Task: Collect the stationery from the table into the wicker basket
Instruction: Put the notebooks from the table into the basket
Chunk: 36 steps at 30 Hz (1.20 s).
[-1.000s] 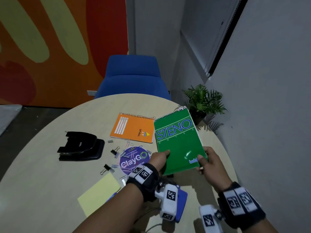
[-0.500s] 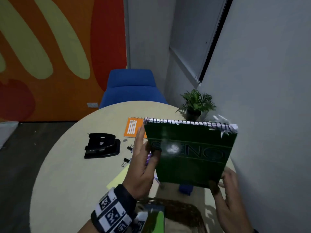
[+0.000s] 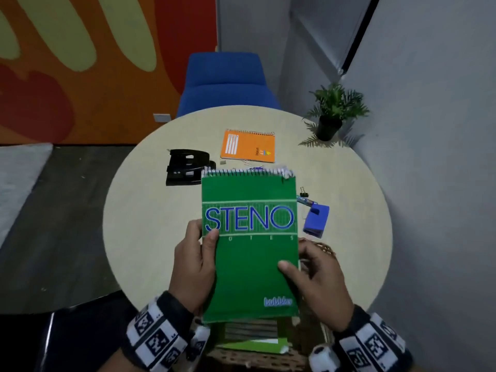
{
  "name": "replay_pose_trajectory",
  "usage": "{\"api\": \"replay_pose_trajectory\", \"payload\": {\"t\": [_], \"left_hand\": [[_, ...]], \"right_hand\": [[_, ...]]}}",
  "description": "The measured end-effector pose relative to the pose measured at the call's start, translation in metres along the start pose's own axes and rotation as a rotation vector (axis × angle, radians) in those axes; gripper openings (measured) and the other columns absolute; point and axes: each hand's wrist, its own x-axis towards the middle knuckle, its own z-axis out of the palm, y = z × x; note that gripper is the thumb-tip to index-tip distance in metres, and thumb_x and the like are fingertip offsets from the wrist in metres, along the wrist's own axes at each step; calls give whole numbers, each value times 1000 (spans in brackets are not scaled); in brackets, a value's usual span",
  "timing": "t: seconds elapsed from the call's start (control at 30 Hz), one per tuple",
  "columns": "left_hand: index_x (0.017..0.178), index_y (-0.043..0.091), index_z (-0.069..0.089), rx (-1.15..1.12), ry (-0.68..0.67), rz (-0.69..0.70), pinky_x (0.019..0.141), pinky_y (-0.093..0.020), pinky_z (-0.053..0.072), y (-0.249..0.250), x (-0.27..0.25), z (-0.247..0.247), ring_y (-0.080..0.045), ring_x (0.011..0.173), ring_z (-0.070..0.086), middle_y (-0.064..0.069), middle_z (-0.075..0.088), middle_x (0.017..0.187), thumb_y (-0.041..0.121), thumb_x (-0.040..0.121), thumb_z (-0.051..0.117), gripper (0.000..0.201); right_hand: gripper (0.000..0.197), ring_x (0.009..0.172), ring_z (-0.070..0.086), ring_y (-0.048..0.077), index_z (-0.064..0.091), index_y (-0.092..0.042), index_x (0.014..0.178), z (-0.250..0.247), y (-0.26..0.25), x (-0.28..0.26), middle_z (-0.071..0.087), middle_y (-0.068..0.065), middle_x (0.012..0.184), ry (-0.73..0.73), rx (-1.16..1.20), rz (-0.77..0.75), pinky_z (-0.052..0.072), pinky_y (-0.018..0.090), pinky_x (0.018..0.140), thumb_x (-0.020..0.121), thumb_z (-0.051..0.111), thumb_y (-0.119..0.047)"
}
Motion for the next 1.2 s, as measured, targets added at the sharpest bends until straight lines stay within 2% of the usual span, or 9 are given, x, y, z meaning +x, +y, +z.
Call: {"api": "replay_pose_trajectory", "payload": {"t": [0.13, 0.4, 0.5, 0.63, 0.7, 0.8, 0.93, 1.0, 1.2], "left_hand": [[129, 27, 34, 214, -183, -231, 54, -15, 36, -44, -28, 4, -6, 55, 51, 9, 57, 85, 23, 95, 52, 39], [133, 28, 37, 612, -631, -170, 89, -31, 51, -59, -32, 12, -20, 100, 62, -5, 63, 120, 29, 92, 54, 44], [141, 28, 29, 866, -812, -115, 81, -35, 56, -54, -30, 17, -24, 90, 65, -8, 67, 105, 28, 93, 52, 54], [145, 13, 26, 1154, -979, 4, 58, -32, 40, -47, -32, 33, -23, 54, 45, -4, 51, 69, 21, 95, 39, 52], [143, 10, 30, 1146, -1015, -9, 63, -34, 44, -45, -31, 36, -25, 63, 54, -5, 55, 71, 25, 95, 42, 52], [119, 23, 57, 924, -960, -118, 83, -31, 50, -29, -13, 25, -19, 92, 65, 0, 70, 101, 45, 89, 50, 38], [105, 29, 69, 466, -771, -231, 59, -13, 42, -15, 58, 12, 4, 51, 55, 11, 62, 54, 46, 84, 62, 27], [96, 28, 69, 228, -608, -323, 59, -15, 47, -23, 115, 24, -1, 57, 64, 4, 69, 64, 33, 87, 64, 12], [105, 13, 62, -316, -120, -737, 80, -30, 48, -86, 281, 106, -24, 102, 59, -8, 63, 103, 14, 94, 54, 14]], "right_hand": [[20, 60, 54, -3, 58, -17, 73, 15, 34, -17, 61, -10, 69, -269, -264, 241, 40, 14, 58, 77, 74, -29], [32, 60, 45, 10, 47, -20, 68, 28, 80, -16, 49, -4, 67, -509, -465, 507, 39, 23, 56, 78, 71, -36], [34, 68, 58, 17, 61, -9, 79, 29, 83, -11, 62, 4, 77, -544, -528, 521, 51, 33, 67, 75, 71, -41], [31, 70, 55, 13, 53, -21, 70, 28, 77, -4, 55, -5, 75, -613, -608, 557, 41, 24, 57, 74, 70, -47], [42, 73, 60, 18, 56, -16, 69, 25, 66, 1, 60, -1, 74, -647, -657, 539, 43, 26, 59, 70, 67, -56], [46, 72, 62, 19, 58, -15, 62, 4, 42, 18, 64, 2, 69, -625, -676, 473, 44, 27, 59, 68, 64, -61], [41, 54, 58, 0, 61, -16, 60, -39, 13, 82, 64, -2, 57, -430, -479, 378, 42, 17, 56, 72, 70, -54], [33, 48, 55, -2, 63, -14, 64, -57, 16, 136, 62, -6, 49, -294, -325, 352, 41, 13, 53, 77, 72, -43], [10, 98, 62, 26, 66, -8, 88, -67, 64, 311, 66, 12, 103, -12, 389, 675, 53, 36, 86, 89, 61, -18]]}}
